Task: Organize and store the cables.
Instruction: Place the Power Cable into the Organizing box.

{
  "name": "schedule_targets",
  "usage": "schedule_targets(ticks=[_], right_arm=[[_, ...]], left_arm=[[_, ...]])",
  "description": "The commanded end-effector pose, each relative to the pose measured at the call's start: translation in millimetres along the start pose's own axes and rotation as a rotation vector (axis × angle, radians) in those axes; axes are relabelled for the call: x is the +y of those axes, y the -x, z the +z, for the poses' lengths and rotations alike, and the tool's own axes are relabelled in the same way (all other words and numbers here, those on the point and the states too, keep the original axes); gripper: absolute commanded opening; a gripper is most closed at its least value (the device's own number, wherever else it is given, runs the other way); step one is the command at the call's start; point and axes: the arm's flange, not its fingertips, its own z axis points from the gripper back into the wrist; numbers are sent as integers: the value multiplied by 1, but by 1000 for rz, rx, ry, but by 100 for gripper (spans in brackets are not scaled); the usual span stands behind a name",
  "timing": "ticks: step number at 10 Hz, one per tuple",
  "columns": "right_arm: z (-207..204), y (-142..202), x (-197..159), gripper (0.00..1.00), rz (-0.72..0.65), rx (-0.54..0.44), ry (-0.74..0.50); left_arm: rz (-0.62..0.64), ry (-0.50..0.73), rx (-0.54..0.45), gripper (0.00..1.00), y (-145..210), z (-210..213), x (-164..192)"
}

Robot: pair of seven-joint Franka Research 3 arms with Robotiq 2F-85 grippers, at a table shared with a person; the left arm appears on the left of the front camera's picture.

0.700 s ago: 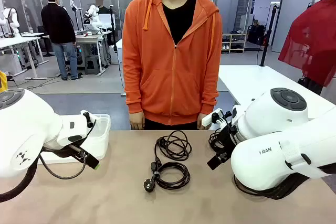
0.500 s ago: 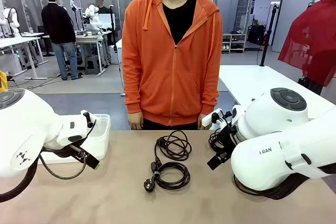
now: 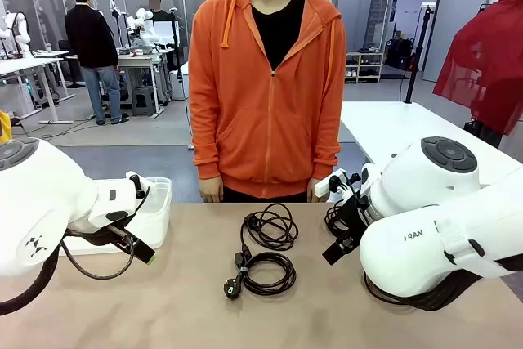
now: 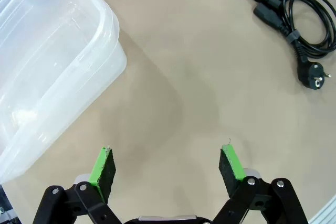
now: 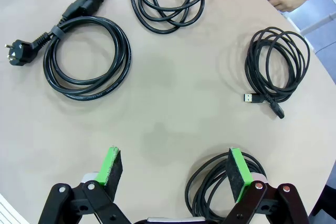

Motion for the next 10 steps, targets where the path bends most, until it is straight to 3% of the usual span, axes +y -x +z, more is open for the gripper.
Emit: schedule_targets(ticks=[1, 6, 8, 10], right_arm=[[0, 0, 0, 100, -2, 0, -1], [4, -4, -2, 100, -19, -16, -15], [29, -24, -15, 100, -28, -22, -16], [65, -45, -32, 100, -17, -28, -48]], left_arm=[[1, 0, 0, 100, 0, 0, 0], [0, 0, 0, 100, 0, 0, 0], [37, -16, 69, 100, -15, 23, 24], [77, 55, 19, 100, -38, 59, 43]])
